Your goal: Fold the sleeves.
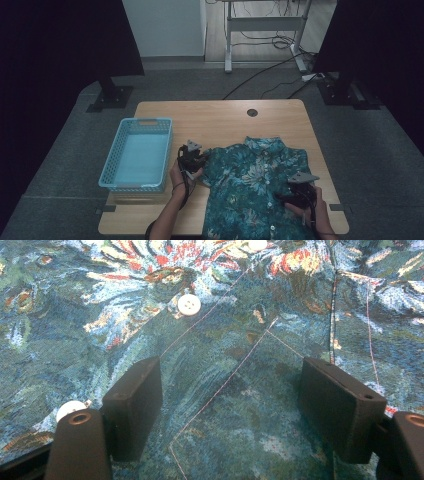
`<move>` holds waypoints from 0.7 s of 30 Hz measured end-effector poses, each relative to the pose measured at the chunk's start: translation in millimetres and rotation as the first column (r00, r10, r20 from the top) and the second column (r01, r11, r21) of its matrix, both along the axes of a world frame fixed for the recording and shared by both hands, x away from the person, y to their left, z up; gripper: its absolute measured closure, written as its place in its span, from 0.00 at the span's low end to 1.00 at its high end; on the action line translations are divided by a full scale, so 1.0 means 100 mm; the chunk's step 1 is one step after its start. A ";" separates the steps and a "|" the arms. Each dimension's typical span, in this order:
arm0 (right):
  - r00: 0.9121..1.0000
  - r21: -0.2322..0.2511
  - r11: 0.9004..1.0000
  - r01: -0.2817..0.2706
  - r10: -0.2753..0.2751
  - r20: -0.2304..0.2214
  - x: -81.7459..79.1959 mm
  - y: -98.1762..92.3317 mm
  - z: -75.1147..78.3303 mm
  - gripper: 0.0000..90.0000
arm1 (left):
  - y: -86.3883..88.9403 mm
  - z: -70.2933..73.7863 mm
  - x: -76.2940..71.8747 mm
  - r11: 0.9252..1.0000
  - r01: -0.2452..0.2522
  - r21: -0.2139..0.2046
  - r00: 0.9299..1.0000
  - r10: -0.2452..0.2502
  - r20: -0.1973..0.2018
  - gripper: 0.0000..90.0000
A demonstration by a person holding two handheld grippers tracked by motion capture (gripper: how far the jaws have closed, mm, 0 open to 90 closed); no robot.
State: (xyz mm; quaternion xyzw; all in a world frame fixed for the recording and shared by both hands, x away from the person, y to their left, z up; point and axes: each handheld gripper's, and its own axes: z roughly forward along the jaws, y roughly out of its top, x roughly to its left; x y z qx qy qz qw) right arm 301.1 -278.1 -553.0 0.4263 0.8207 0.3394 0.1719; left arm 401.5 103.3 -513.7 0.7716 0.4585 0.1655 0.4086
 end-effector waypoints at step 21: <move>0.999 0.102 0.995 -0.009 0.004 0.048 -0.04 -0.02 0.17 0.27 | 0.13 0.25 0.04 0.999 0.012 -0.034 1.000 -0.011 0.010 0.97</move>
